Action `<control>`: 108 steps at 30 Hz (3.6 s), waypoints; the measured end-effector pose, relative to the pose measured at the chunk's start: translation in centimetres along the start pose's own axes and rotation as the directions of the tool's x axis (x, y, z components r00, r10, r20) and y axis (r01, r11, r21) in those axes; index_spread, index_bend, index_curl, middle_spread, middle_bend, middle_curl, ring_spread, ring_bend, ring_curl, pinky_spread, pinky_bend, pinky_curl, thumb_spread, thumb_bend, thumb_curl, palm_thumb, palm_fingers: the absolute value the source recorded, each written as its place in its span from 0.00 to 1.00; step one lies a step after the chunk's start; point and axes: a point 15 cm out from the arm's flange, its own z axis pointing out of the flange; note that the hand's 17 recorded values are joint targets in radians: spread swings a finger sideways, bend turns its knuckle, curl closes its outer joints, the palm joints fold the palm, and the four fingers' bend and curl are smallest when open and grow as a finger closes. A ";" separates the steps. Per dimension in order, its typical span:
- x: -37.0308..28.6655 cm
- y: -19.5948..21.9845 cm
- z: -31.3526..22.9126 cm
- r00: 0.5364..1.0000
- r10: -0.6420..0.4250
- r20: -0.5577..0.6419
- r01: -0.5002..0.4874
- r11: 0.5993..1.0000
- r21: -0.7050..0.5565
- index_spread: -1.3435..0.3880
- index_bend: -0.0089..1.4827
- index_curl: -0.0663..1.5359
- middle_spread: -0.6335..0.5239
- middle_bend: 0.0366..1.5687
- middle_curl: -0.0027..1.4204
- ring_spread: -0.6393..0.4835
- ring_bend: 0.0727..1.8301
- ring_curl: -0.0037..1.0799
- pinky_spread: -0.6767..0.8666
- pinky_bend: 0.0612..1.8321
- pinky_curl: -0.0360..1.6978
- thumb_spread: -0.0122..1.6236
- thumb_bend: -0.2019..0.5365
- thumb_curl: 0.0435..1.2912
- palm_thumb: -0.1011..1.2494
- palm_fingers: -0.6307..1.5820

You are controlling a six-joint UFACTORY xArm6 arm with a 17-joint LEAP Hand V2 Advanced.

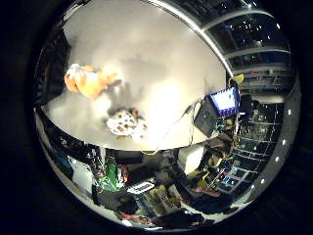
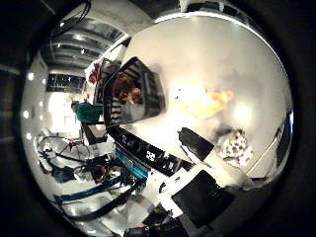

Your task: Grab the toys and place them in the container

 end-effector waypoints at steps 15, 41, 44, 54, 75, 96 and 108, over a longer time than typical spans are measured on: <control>2.7 6.1 12.3 0.991 0.112 0.079 -0.104 0.989 -0.100 0.55 0.11 0.22 0.57 0.12 0.23 0.71 0.07 0.23 0.71 0.15 0.19 0.64 0.24 0.28 0.62 0.37; 11.7 8.4 17.4 0.983 0.181 0.021 -0.179 0.980 -0.090 0.54 0.38 0.31 0.39 0.54 0.41 0.37 0.51 0.47 0.22 0.47 0.30 0.62 0.24 0.29 0.66 0.92; 12.7 8.3 16.2 0.983 0.182 -0.002 -0.182 0.982 -0.058 0.58 0.60 0.41 0.41 0.67 0.46 0.38 0.61 0.53 0.24 0.59 0.37 0.62 0.25 0.29 0.67 0.89; 12.0 4.9 7.3 0.978 0.202 -0.052 -0.196 0.975 0.104 0.65 0.78 0.48 0.46 0.82 0.47 0.41 0.75 0.59 0.31 0.67 0.52 0.59 0.27 0.39 0.83 0.83; -20.4 -8.0 -6.3 0.976 -0.173 0.128 0.135 0.956 0.261 0.67 0.80 0.47 0.47 0.86 0.43 0.43 0.79 0.56 0.33 0.58 0.72 0.55 0.25 0.53 0.84 0.82; -38.2 -4.5 -0.1 0.847 -0.493 0.200 0.458 0.867 0.196 0.48 0.35 0.29 0.48 0.32 0.23 0.64 0.33 0.24 0.57 0.36 0.51 0.63 0.24 0.42 0.70 0.24; -37.7 -3.9 0.1 0.839 -0.503 0.205 0.474 0.863 0.176 0.47 0.18 0.25 0.53 0.13 0.20 0.73 0.16 0.18 0.77 0.24 0.33 0.64 0.24 0.37 0.69 0.32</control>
